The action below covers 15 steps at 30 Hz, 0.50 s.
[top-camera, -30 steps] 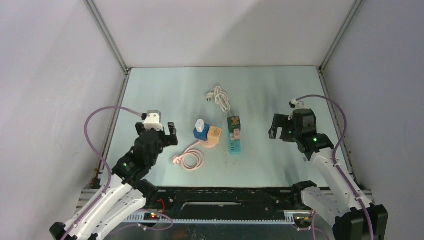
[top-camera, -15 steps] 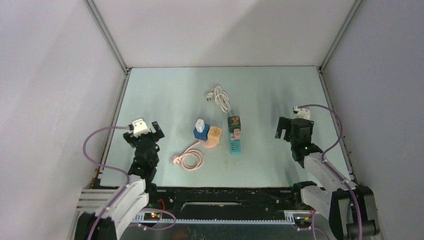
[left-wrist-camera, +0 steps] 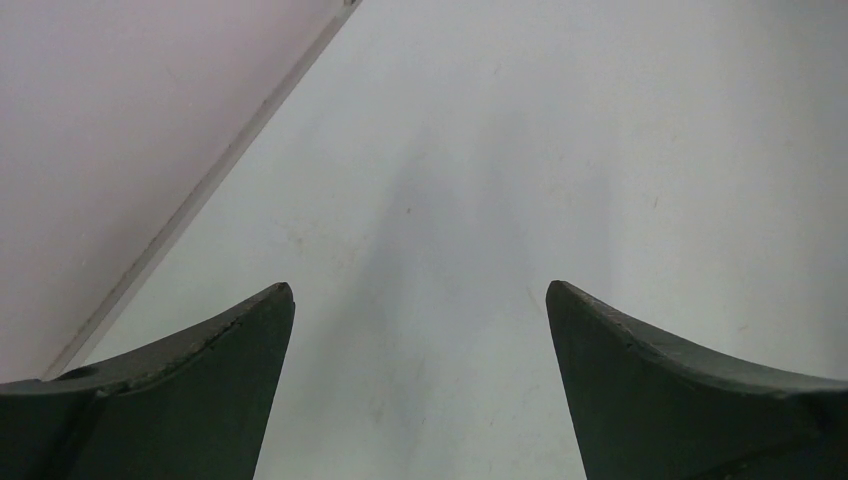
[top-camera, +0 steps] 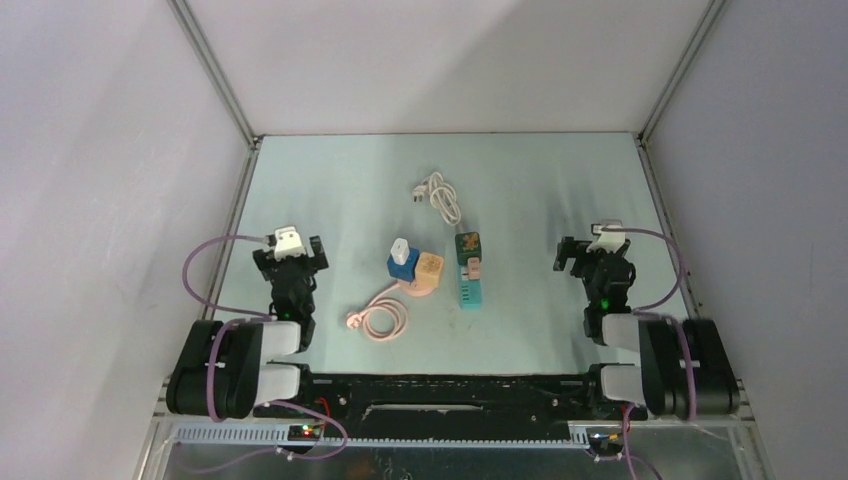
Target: Insert the plug
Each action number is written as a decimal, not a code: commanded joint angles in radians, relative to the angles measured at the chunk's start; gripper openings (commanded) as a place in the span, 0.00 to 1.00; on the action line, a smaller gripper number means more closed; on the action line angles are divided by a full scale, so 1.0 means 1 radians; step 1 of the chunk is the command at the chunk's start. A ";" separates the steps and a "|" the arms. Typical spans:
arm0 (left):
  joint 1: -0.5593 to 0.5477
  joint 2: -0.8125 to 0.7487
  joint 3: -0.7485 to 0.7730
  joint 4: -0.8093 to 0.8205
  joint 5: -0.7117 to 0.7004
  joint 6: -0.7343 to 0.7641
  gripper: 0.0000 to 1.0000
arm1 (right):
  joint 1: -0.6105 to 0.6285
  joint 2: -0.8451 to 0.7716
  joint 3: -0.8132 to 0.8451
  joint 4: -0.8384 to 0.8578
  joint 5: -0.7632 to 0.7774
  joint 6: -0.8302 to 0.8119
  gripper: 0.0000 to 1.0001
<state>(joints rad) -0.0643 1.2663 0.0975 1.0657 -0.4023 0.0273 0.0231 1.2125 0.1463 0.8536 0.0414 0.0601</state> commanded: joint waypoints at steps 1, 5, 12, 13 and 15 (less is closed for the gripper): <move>0.011 0.001 0.040 0.115 0.013 0.007 1.00 | -0.047 0.117 0.046 0.203 -0.090 -0.028 1.00; 0.016 0.002 0.067 0.068 -0.011 -0.014 1.00 | -0.058 0.135 0.110 0.091 -0.048 0.005 1.00; 0.017 -0.004 0.066 0.056 -0.013 -0.018 1.00 | -0.047 0.144 0.110 0.106 -0.008 0.000 0.99; 0.018 -0.001 0.065 0.060 -0.011 -0.017 1.00 | -0.046 0.143 0.111 0.101 -0.006 0.000 0.99; 0.017 0.001 0.073 0.052 -0.006 -0.017 1.00 | -0.047 0.145 0.110 0.105 -0.008 0.000 1.00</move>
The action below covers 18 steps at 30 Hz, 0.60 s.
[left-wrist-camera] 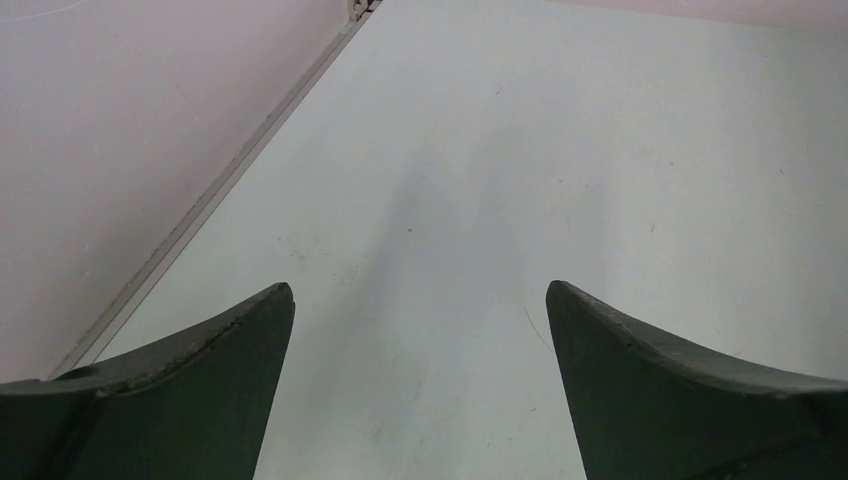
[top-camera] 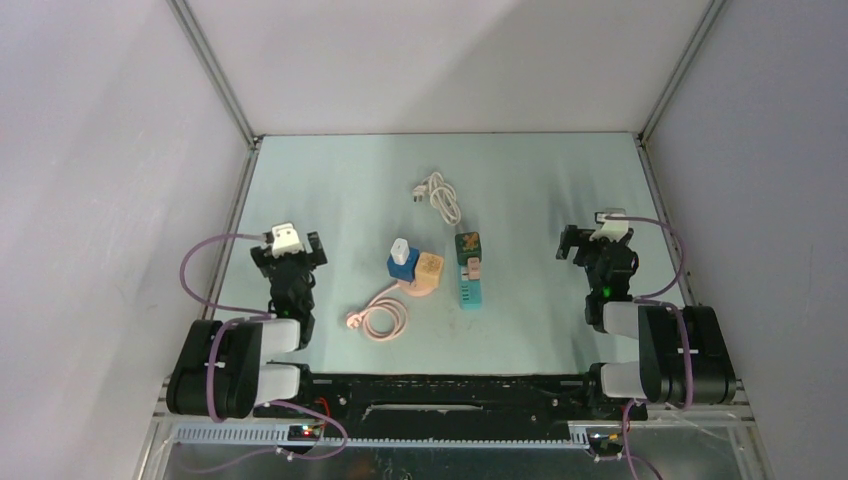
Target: Insert the plug
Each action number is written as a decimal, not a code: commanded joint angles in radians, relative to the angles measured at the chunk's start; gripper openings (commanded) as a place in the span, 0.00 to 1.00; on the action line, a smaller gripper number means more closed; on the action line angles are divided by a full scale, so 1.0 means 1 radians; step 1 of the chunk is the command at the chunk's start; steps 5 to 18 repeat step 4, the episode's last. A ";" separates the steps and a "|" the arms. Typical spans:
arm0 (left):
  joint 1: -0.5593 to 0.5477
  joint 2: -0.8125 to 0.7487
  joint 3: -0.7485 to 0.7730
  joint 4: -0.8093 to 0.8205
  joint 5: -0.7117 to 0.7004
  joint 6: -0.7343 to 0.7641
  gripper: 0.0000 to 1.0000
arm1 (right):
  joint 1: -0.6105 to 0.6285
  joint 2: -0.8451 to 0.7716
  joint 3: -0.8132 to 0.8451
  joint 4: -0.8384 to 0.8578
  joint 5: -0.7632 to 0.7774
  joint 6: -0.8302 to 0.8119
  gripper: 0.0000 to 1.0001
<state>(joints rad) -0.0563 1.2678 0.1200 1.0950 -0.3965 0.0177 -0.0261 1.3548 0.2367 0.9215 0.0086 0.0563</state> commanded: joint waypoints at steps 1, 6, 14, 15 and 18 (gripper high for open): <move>0.009 -0.002 0.050 0.020 -0.011 -0.008 1.00 | 0.003 0.001 0.019 0.037 0.025 0.004 0.99; 0.009 -0.006 0.042 0.028 -0.016 -0.008 1.00 | 0.002 0.001 0.019 0.037 0.025 0.004 1.00; 0.009 -0.006 0.042 0.028 -0.016 -0.008 1.00 | 0.002 0.001 0.019 0.037 0.025 0.004 1.00; 0.009 -0.006 0.042 0.028 -0.016 -0.008 1.00 | 0.002 0.001 0.019 0.037 0.025 0.004 1.00; 0.009 -0.006 0.042 0.028 -0.016 -0.008 1.00 | 0.002 0.001 0.019 0.037 0.025 0.004 1.00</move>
